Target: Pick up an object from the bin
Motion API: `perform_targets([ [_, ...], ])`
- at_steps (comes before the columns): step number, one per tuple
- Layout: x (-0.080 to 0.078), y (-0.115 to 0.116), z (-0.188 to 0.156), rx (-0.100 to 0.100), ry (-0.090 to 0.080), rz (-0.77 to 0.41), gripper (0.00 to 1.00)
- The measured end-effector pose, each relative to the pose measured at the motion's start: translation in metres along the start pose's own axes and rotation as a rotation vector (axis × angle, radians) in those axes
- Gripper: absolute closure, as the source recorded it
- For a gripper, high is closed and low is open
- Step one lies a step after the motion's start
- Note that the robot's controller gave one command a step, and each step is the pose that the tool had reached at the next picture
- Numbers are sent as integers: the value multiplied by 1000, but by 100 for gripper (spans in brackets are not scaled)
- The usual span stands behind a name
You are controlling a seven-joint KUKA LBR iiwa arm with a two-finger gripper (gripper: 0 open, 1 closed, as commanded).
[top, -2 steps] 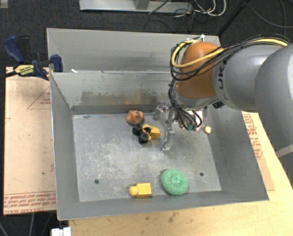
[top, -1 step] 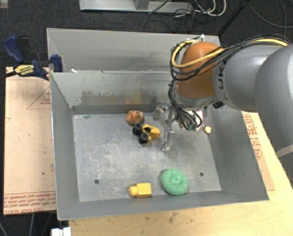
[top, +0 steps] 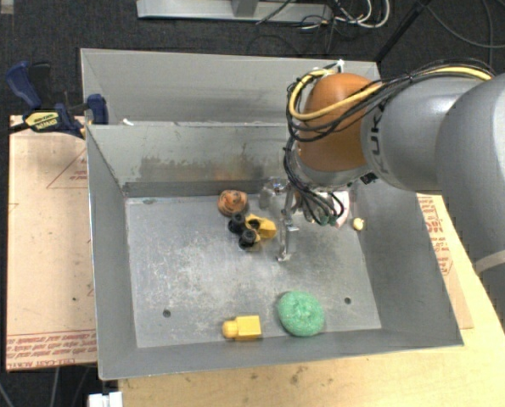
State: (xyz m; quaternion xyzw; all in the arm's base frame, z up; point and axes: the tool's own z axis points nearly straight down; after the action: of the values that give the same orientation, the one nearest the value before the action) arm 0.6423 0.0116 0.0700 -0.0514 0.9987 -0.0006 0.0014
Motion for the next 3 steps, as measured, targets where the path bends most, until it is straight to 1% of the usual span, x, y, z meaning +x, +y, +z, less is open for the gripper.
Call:
perform_targets([
  [1, -13, 24, 0, -2, -3, -245, 0],
  [2, -11, 30, -1, -3, -1, -197, 100],
  [3, -11, 30, -1, -3, -1, -197, 100],
])
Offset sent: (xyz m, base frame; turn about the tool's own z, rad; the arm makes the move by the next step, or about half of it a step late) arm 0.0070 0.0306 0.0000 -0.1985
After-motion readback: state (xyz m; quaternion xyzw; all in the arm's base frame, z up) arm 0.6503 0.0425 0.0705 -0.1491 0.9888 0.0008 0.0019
